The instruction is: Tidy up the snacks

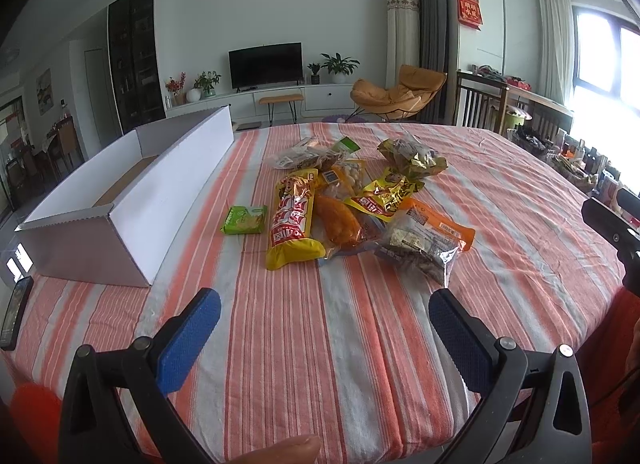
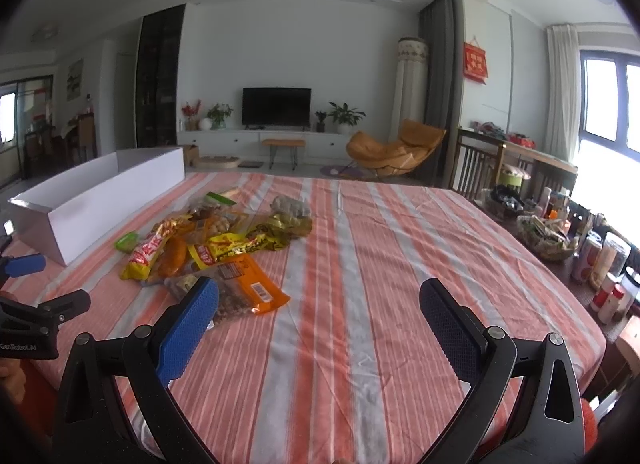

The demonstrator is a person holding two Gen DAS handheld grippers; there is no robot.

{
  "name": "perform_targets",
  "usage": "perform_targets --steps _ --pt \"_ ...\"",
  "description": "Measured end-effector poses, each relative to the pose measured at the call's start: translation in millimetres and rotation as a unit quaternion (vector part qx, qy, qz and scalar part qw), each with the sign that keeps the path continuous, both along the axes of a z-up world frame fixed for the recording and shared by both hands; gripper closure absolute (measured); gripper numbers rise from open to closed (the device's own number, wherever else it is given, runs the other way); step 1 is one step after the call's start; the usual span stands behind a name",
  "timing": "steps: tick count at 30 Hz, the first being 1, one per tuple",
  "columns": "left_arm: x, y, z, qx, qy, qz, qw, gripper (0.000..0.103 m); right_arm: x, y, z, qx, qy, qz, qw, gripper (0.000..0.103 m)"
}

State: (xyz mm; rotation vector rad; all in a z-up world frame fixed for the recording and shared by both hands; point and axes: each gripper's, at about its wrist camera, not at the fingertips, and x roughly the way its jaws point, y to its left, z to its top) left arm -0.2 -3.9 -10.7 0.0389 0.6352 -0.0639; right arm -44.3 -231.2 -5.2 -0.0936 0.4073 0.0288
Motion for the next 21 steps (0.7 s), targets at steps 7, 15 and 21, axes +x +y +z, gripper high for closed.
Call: perform_targets --steps 7,15,21 --pt "1.5 0.7 -1.5 0.001 -0.001 -0.004 1.0000 0.000 2.6 3.1 -2.2 -0.004 0.006 0.002 1.000 0.001" --pt "1.6 1.0 -0.4 0.000 -0.001 -0.004 1.0000 0.000 2.5 10.3 -4.1 -0.008 0.009 0.011 1.000 0.001" --pt "0.6 2.2 0.7 -0.002 -0.003 -0.003 1.0000 0.000 0.5 13.9 -3.5 -0.014 0.005 0.017 1.000 0.001"
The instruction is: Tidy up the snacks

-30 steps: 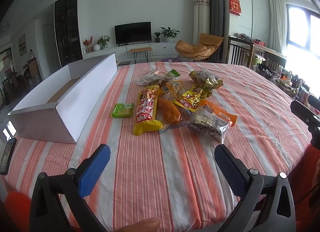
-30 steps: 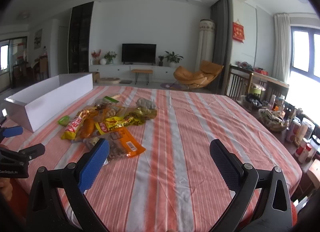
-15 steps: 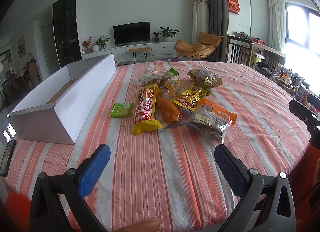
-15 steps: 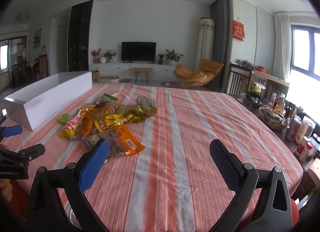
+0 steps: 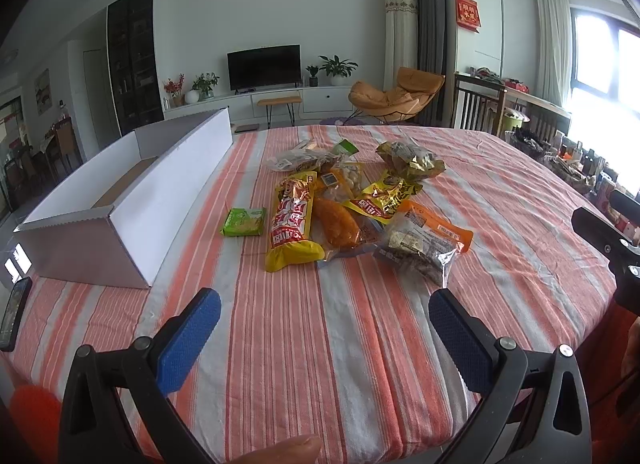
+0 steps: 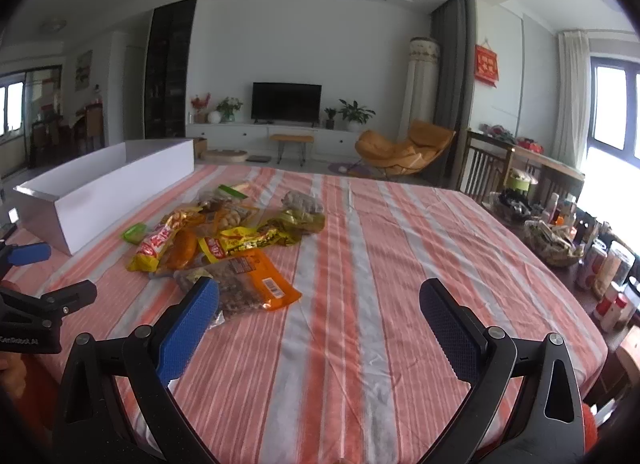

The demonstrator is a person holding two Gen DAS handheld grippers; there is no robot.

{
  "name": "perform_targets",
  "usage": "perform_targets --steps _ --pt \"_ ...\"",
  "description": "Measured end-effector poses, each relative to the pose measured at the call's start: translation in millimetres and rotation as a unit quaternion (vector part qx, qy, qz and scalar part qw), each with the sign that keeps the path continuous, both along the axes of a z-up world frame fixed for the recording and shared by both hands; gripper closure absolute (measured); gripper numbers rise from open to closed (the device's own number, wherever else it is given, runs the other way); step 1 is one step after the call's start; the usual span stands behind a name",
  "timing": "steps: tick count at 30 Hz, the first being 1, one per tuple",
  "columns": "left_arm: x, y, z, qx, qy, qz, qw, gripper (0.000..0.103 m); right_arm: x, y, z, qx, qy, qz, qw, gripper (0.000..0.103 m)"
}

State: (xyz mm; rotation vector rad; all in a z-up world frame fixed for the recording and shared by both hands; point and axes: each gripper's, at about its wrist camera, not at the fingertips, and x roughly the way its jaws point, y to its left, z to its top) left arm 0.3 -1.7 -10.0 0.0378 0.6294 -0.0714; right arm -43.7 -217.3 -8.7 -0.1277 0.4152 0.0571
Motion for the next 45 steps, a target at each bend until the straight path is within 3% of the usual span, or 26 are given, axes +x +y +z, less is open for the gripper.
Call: perform_targets --steps 45 --pt "-4.0 -2.0 -4.0 0.000 0.005 0.000 1.0000 0.000 -0.4 5.2 -7.5 -0.003 0.003 0.007 1.000 0.001"
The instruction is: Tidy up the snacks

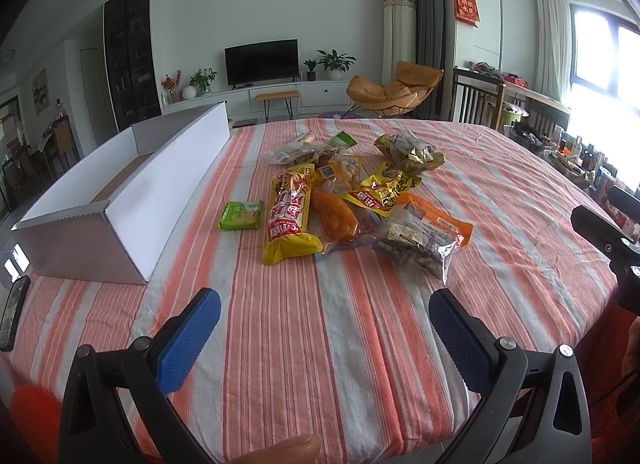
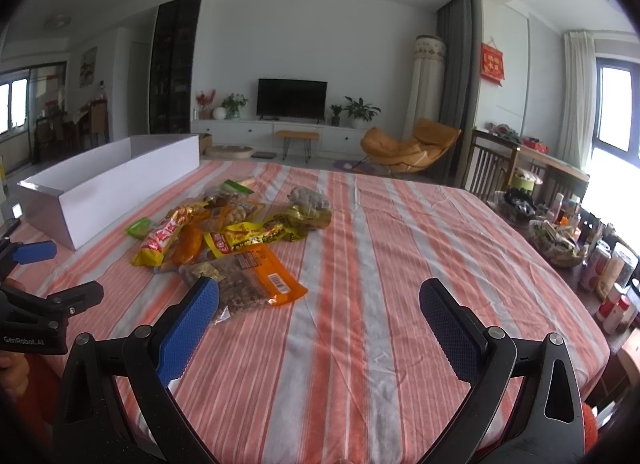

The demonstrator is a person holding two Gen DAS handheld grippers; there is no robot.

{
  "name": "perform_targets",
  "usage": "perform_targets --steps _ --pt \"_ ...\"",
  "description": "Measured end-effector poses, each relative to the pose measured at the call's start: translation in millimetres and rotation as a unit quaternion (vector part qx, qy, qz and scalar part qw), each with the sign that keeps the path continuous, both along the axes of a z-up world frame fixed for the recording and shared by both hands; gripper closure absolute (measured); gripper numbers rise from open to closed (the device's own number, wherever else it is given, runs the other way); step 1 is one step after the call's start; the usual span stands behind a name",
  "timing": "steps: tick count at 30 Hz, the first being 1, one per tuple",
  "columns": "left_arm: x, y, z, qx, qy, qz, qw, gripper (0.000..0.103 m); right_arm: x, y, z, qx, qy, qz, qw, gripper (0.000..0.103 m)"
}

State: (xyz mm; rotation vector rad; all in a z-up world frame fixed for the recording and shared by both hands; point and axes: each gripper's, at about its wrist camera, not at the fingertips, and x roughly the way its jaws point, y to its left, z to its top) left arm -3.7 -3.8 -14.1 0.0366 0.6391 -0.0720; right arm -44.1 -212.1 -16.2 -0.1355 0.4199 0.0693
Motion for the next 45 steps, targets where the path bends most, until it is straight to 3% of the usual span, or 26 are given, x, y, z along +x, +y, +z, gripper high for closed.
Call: perform_targets --steps 7,15,17,20,22,25,29,31,35,37,39,42,45 --pt "7.5 5.8 -5.6 0.010 0.017 0.010 0.9998 0.000 -0.7 1.3 -2.0 0.000 0.003 0.000 1.000 0.001" --pt "27.8 39.5 -31.7 -0.017 0.090 0.042 0.9949 0.000 0.6 -5.2 -1.5 0.006 0.007 -0.003 1.000 0.001" --pt "33.8 42.9 -41.2 -0.013 0.108 0.046 0.9930 0.000 2.8 -8.0 -2.8 0.010 0.014 -0.001 1.000 0.001" --pt "44.4 48.7 -53.9 -0.011 0.138 0.050 0.9891 0.000 14.6 -11.9 -16.6 0.029 0.061 0.006 0.998 0.001" --pt "51.1 53.1 -61.2 -0.013 0.151 0.054 0.9870 0.000 29.1 -13.1 -30.6 0.053 0.115 0.020 0.992 0.001" --pt "59.7 59.6 -70.3 -0.015 0.170 0.061 0.9835 0.000 67.2 -8.5 -58.0 0.095 0.231 0.039 0.968 0.001" --pt "58.7 62.5 -69.6 -0.009 0.165 0.061 0.9843 0.000 110.2 -3.4 -76.3 0.136 0.320 0.017 0.938 0.001" --pt "55.7 63.6 -69.8 -0.009 0.161 0.059 0.9851 0.000 137.1 -2.0 -82.9 0.207 0.343 0.000 0.916 0.001" --pt "51.7 65.9 -69.8 -0.011 0.153 0.063 0.9861 0.000 168.2 3.2 -72.1 0.281 0.343 -0.044 0.895 0.001" --pt "52.6 65.2 -69.8 -0.011 0.151 0.063 0.9865 0.000 184.1 22.0 -68.0 0.261 0.345 -0.055 0.900 0.001" --pt "51.4 66.0 -69.1 -0.010 0.151 0.062 0.9866 0.000 192.9 51.2 -70.5 0.190 0.354 -0.048 0.915 0.000" --pt "50.8 65.9 -69.1 -0.009 0.147 0.058 0.9874 0.000 183.4 75.2 -66.7 0.117 0.317 -0.027 0.941 0.000" --pt "50.1 65.9 -68.6 -0.008 0.142 0.054 0.9883 0.000 169.5 66.4 -69.6 0.111 0.303 0.004 0.946 0.000"
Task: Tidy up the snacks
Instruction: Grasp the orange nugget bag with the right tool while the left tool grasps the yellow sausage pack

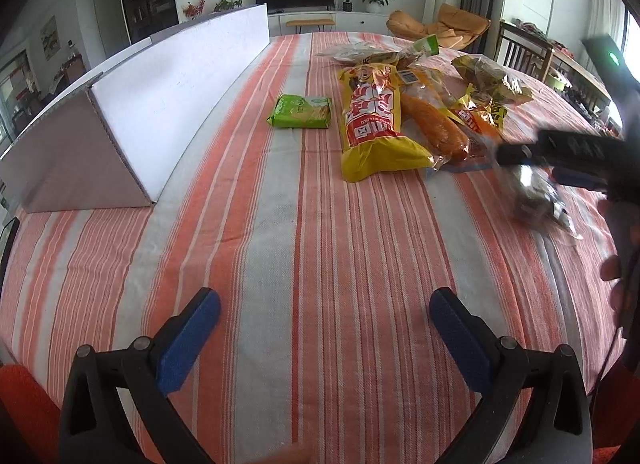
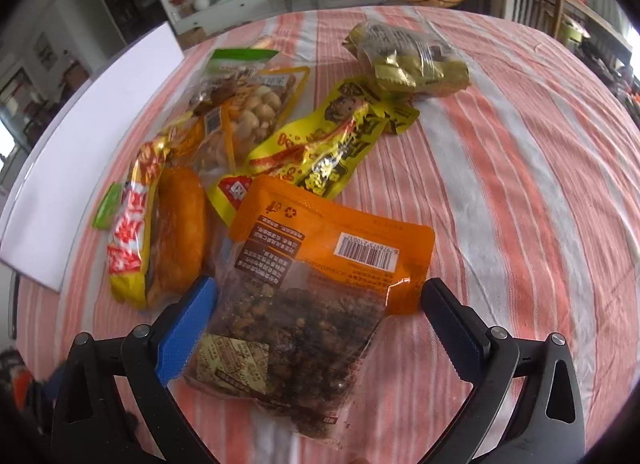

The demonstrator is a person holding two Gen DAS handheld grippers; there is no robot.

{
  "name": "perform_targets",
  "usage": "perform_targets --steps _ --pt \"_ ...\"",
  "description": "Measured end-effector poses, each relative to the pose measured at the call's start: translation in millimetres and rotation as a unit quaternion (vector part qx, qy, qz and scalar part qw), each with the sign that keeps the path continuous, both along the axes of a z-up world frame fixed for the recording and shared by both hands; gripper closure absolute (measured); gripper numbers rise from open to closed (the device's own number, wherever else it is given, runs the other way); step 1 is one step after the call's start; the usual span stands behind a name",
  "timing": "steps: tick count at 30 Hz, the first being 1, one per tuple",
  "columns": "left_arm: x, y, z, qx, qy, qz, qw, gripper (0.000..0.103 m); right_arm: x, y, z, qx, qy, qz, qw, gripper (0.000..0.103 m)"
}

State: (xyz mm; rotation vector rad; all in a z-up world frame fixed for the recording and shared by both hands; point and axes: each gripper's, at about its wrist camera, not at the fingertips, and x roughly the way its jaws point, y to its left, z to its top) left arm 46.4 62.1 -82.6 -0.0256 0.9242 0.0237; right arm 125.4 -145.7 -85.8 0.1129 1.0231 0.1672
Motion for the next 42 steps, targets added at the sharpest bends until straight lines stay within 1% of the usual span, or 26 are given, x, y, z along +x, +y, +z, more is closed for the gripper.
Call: perform_targets --steps 2,5,8,10,11,14,15,16,17,19,21,23,24,25,26,28,29,30,31,32,33,38,39,41,42 --pt "-0.1 0.2 0.6 0.000 -0.002 0.001 1.0000 0.000 -14.0 -6.5 -3.1 -0.024 -0.006 0.031 0.999 0.000" --pt "2.7 -1.4 0.4 0.000 -0.004 0.009 1.0000 0.000 -23.1 -10.4 -13.3 -0.079 0.012 0.045 0.996 0.001" --pt "4.2 -1.8 -0.2 0.000 -0.004 0.010 0.9999 0.000 -26.0 -21.5 -10.9 -0.072 0.037 0.047 0.996 0.001" --pt "4.2 -1.5 -0.4 0.000 -0.003 0.005 1.0000 0.000 -26.6 -18.2 -11.3 -0.085 0.043 0.053 0.994 0.000" --pt "5.1 -0.8 -0.2 -0.001 0.001 0.000 1.0000 0.000 -26.8 -15.6 -12.3 -0.096 0.041 0.060 0.993 0.000" --pt "11.9 1.8 1.8 -0.006 0.024 -0.014 0.9996 0.000 -36.0 -17.4 -11.3 -0.092 0.014 0.074 0.993 0.000" --pt "15.6 3.8 3.6 -0.018 0.031 -0.018 0.9992 0.000 -39.0 -18.8 -11.6 -0.090 0.001 0.083 0.992 0.000" --pt "21.3 6.7 7.1 -0.041 0.034 -0.024 0.9983 0.000 -42.8 -21.4 -12.0 -0.087 -0.014 0.094 0.992 0.000" --pt "29.0 11.5 12.8 -0.067 0.034 -0.026 0.9968 0.000 -48.7 -21.9 -11.1 -0.085 -0.022 0.099 0.991 0.000" --pt "48.7 19.7 28.6 -0.100 0.025 -0.016 0.9946 0.000 -56.4 -25.9 -11.3 -0.080 -0.049 0.108 0.990 0.000" --pt "69.7 23.5 41.9 -0.117 0.009 -0.013 0.9930 0.000 -61.7 -26.5 -10.2 -0.078 -0.055 0.106 0.990 0.000" --pt "97.8 21.1 45.7 -0.116 0.010 -0.008 0.9931 0.001 -61.4 -27.6 -10.2 -0.078 -0.057 0.102 0.990 0.000" --pt "110.3 18.4 43.8 -0.116 0.015 -0.008 0.9932 0.004 -58.9 -25.6 -11.0 -0.078 -0.058 0.101 0.990 0.000" --pt "124.6 13.5 38.4 -0.112 0.025 -0.009 0.9934 0.010 -60.1 -26.1 -10.5 -0.078 -0.058 0.100 0.990 0.000" --pt "133.7 8.7 32.5 -0.104 0.035 -0.010 0.9939 0.015 -56.9 -24.7 -11.3 -0.078 -0.059 0.100 0.990 0.000" --pt "147.8 -0.3 19.5 -0.091 0.057 -0.008 0.9942 0.038 -56.6 -24.5 -11.3 -0.078 -0.058 0.100 0.990 0.000" --pt "150.1 -3.3 13.9 -0.088 0.066 -0.008 0.9939 0.042 -55.3 -23.9 -11.9 -0.078 -0.059 0.100 0.990 0.000" --pt "147.2 -5.7 17.3 -0.073 0.049 -0.009 0.9961 0.058 -57.0 -24.6 -11.2 -0.078 -0.059 0.100 0.990 0.000" --pt "144.1 -7.2 18.6 -0.065 0.056 -0.017 0.9962 0.063 -56.6 -24.6 -11.3 -0.077 -0.058 0.100 0.990 0.000" --pt "138.5 -4.8 21.0 -0.072 0.057 -0.021 0.9956 0.064 -55.8 -24.1 -11.5 -0.078 -0.059 0.100 0.990 0.000" --pt "130.9 -1.6 23.0 -0.076 0.063 -0.027 0.9948 0.064 -56.3 -24.2 -11.3 -0.078 -0.059 0.100 0.990 0.000" --pt "70.2 14.3 27.5 -0.063 0.089 -0.066 0.9919 0.064 -55.9 -24.2 -11.7 -0.077 -0.059 0.100 0.990 0.000" --pt "60.4 16.4 27.1 -0.061 0.091 -0.066 0.9918 0.061 -56.7 -24.5 -11.4 -0.077 -0.059 0.100 0.990 0.000" --pt "46.2 20.8 26.5 -0.062 0.091 -0.057 0.9923 0.037 -57.8 -24.8 -10.8 -0.078 -0.059 0.100 0.990 0.000" --pt "41.1 20.0 23.7 -0.058 0.085 -0.051 0.9934 0.015 -57.2 -24.6 -11.3 -0.078 -0.059 0.100 0.990 0.000"
